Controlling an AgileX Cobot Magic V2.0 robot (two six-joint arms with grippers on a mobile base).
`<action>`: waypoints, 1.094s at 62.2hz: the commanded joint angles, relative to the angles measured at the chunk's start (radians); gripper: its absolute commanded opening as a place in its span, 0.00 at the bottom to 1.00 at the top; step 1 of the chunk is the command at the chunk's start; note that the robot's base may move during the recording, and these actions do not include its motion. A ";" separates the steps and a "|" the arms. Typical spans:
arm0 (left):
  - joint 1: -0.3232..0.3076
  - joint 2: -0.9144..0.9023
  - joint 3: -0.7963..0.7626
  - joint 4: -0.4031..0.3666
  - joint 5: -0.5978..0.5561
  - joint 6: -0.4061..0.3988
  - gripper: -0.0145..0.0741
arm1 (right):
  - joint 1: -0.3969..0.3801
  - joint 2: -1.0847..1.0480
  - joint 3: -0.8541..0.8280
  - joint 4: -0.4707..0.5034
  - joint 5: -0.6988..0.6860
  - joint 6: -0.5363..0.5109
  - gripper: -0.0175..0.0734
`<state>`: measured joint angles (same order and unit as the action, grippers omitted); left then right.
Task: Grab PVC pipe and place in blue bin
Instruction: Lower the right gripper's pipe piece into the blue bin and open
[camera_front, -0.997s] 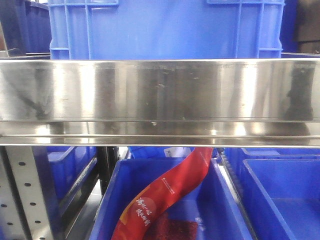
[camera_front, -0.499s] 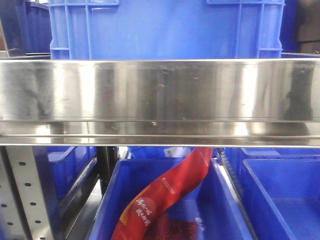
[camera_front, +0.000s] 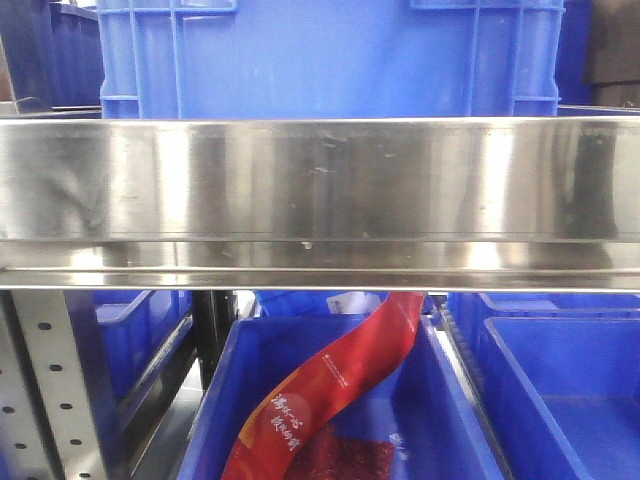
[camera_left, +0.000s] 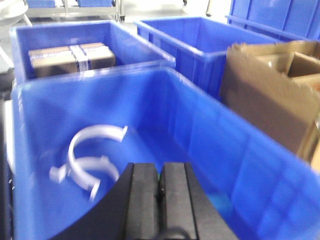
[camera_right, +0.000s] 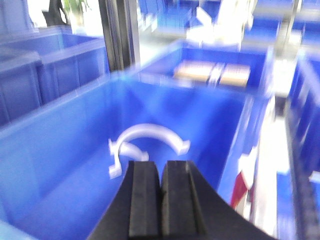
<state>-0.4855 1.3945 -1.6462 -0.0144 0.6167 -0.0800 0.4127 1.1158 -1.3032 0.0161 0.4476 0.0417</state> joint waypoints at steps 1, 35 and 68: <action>0.002 -0.074 0.086 -0.002 -0.059 -0.001 0.04 | -0.005 -0.045 0.045 -0.016 -0.020 0.002 0.01; 0.085 -0.612 0.856 0.001 -0.398 -0.003 0.04 | -0.185 -0.419 0.625 -0.043 -0.245 0.062 0.01; 0.435 -1.111 1.124 -0.023 -0.239 -0.003 0.04 | -0.320 -0.654 0.681 -0.029 -0.077 0.068 0.01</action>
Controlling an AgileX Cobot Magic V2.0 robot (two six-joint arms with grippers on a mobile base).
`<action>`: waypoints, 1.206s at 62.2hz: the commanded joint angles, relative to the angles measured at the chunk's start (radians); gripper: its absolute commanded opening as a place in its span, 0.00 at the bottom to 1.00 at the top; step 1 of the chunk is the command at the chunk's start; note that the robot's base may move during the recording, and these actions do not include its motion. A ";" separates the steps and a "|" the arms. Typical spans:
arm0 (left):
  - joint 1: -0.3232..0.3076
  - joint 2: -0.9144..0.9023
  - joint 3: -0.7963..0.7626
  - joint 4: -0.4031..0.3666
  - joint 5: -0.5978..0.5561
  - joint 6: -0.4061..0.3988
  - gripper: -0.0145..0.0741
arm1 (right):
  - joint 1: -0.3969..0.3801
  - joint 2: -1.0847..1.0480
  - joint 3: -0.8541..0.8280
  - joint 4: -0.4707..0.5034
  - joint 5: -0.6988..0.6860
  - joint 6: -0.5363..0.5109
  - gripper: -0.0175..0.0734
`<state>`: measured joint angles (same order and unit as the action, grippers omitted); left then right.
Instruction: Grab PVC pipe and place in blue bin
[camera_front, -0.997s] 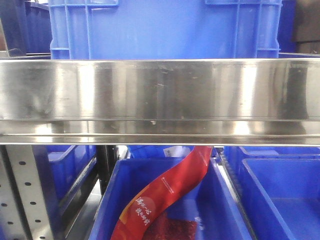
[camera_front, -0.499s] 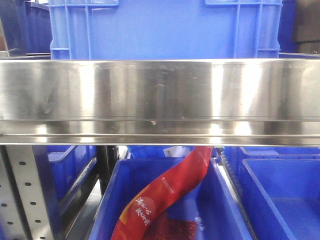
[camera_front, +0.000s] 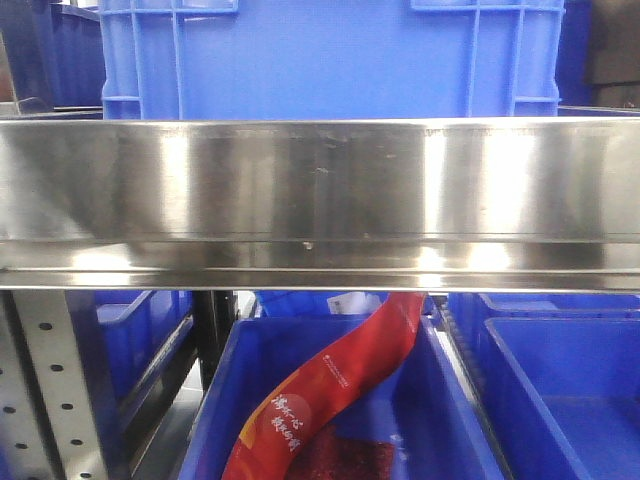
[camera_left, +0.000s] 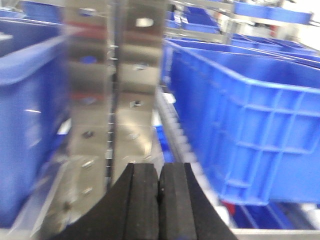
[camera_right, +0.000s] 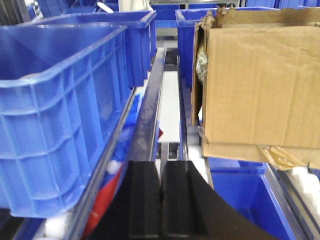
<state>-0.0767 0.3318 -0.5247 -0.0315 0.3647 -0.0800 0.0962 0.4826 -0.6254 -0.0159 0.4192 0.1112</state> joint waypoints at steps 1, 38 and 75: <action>0.030 -0.059 0.002 -0.006 0.013 -0.003 0.04 | -0.003 -0.022 0.003 0.003 -0.055 -0.001 0.01; 0.043 -0.125 0.002 -0.001 0.006 -0.003 0.04 | -0.003 -0.024 -0.002 0.003 -0.123 -0.001 0.01; 0.043 -0.125 0.002 -0.001 0.006 -0.003 0.04 | -0.003 -0.027 -0.003 0.005 -0.159 -0.001 0.01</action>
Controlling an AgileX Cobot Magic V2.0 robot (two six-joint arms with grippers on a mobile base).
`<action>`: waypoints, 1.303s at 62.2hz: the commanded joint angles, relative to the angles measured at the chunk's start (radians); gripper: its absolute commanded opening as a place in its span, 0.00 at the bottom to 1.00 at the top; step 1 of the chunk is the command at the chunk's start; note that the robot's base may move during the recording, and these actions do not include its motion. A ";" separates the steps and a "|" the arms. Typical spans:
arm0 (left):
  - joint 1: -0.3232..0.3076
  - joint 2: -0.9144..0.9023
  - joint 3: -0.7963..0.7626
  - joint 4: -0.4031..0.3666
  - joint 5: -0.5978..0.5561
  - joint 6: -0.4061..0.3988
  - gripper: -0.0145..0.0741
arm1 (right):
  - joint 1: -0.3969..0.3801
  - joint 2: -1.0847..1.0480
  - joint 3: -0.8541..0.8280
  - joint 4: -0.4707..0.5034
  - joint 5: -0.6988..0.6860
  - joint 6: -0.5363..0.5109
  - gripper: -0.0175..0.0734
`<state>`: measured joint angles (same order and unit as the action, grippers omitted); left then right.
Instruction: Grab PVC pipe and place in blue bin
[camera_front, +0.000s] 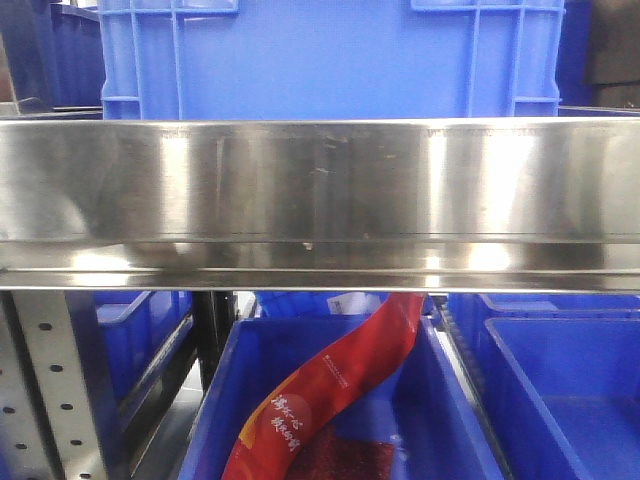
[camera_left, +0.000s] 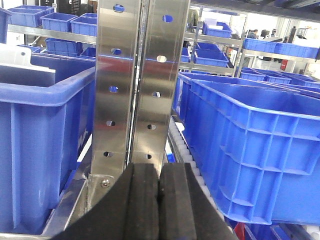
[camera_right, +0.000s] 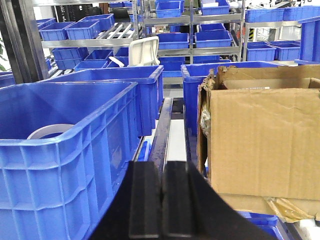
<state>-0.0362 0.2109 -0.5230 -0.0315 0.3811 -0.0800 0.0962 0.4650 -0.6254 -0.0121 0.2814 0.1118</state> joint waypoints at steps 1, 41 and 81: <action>0.003 -0.004 0.001 -0.001 -0.011 -0.003 0.04 | -0.003 -0.009 -0.003 0.001 -0.017 -0.002 0.01; 0.003 -0.004 0.001 -0.001 -0.011 -0.003 0.04 | -0.055 -0.303 0.491 0.116 -0.342 -0.156 0.01; 0.003 -0.004 0.001 -0.001 -0.011 -0.003 0.04 | -0.075 -0.465 0.625 0.116 -0.256 -0.130 0.01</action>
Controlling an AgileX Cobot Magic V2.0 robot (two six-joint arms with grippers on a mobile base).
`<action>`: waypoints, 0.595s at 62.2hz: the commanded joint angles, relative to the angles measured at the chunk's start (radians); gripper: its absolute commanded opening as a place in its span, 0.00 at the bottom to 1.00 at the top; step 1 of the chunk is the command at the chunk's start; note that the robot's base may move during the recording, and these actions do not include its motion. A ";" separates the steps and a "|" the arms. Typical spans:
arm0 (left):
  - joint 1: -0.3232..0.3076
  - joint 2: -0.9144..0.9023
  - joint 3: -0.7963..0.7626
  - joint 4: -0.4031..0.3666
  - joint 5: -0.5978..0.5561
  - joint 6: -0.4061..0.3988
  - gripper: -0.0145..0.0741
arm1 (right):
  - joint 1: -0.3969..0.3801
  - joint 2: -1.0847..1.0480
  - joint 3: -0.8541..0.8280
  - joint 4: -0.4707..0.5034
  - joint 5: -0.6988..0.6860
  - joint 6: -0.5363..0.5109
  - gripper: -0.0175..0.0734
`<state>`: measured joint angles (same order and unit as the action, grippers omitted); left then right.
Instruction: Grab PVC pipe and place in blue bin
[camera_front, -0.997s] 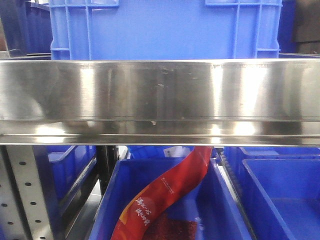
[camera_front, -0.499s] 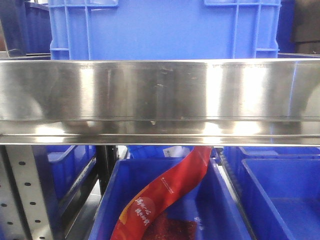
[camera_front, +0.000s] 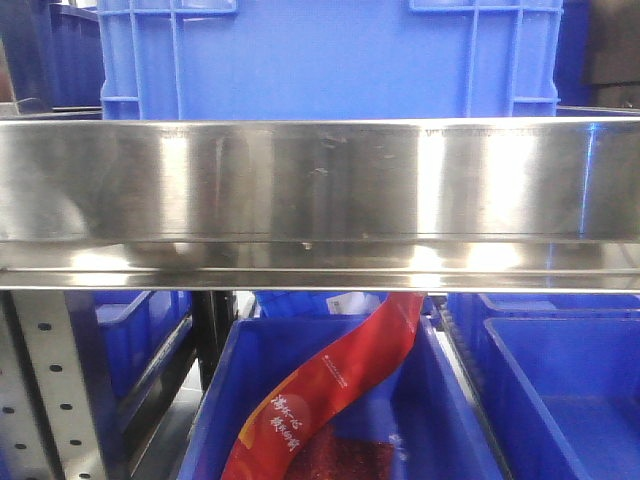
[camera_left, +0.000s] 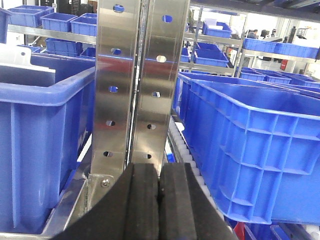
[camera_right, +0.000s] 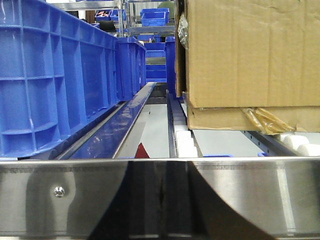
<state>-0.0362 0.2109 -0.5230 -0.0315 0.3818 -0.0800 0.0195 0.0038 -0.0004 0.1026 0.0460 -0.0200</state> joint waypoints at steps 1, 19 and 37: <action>0.003 -0.004 0.001 -0.001 -0.011 -0.003 0.04 | 0.001 -0.004 0.000 0.001 -0.024 0.002 0.01; 0.003 -0.004 0.001 -0.001 -0.011 -0.003 0.04 | 0.001 -0.004 0.000 0.001 -0.032 0.002 0.01; 0.003 -0.004 0.001 -0.001 -0.011 -0.003 0.04 | 0.001 -0.004 0.000 -0.043 -0.083 0.002 0.01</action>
<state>-0.0362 0.2109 -0.5230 -0.0315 0.3818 -0.0800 0.0195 0.0038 -0.0004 0.0950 0.0196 -0.0200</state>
